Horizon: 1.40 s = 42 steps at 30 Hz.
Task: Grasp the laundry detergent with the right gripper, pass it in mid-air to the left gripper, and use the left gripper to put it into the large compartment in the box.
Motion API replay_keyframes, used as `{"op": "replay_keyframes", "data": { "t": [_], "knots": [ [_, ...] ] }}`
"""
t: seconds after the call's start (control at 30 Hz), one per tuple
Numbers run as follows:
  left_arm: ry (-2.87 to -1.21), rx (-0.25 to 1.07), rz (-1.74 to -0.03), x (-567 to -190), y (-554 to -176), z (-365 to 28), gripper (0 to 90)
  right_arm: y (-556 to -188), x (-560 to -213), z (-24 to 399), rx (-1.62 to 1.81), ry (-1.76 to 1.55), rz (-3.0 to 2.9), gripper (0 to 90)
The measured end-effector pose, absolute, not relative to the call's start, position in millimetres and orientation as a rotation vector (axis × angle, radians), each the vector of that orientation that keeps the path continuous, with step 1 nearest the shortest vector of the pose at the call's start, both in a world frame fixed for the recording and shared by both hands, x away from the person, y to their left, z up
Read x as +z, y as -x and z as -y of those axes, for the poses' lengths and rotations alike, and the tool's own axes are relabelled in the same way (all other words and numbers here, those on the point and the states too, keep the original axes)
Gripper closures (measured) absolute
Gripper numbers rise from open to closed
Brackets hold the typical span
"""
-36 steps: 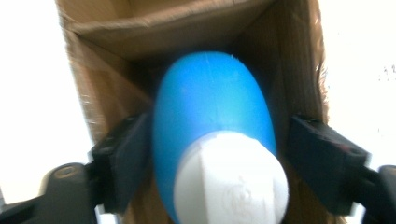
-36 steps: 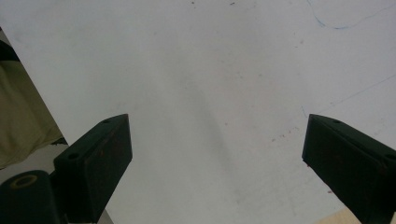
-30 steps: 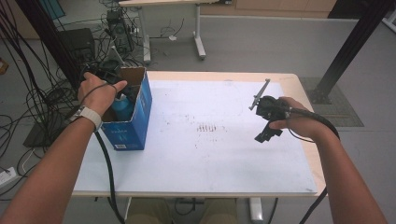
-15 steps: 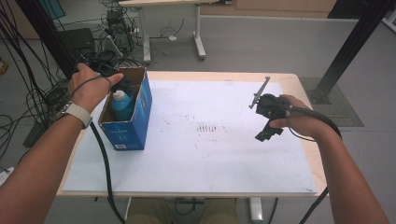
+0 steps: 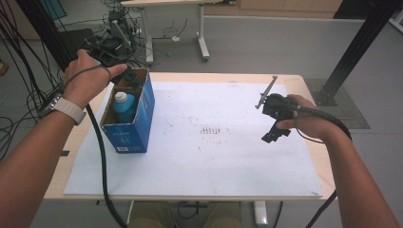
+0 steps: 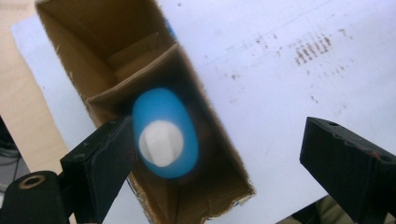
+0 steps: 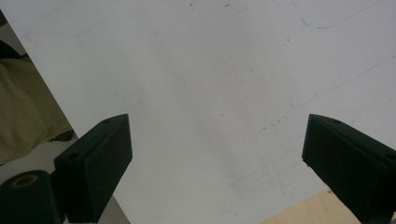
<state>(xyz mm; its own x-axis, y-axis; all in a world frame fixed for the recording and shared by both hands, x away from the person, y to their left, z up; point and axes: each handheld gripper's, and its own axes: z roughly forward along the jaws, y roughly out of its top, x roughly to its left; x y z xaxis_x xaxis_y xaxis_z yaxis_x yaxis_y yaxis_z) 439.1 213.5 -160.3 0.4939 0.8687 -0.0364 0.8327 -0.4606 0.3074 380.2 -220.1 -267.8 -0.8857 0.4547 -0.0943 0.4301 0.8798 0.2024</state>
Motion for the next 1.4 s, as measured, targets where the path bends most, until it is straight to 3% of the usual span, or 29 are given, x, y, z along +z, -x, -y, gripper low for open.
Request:
{"op": "replay_keyframes", "data": {
  "t": [0.5,1.4],
  "knots": [
    [-2.590,0.136,-1.144,-137,-429,-181,11.0,-381,-263,219,0.256,-0.702,-2.908,8.4],
    [-2.792,0.001,-0.618,-166,-412,-114,10.5,-380,-268,224,0.273,-0.729,-2.914,8.4]
  ]
}}
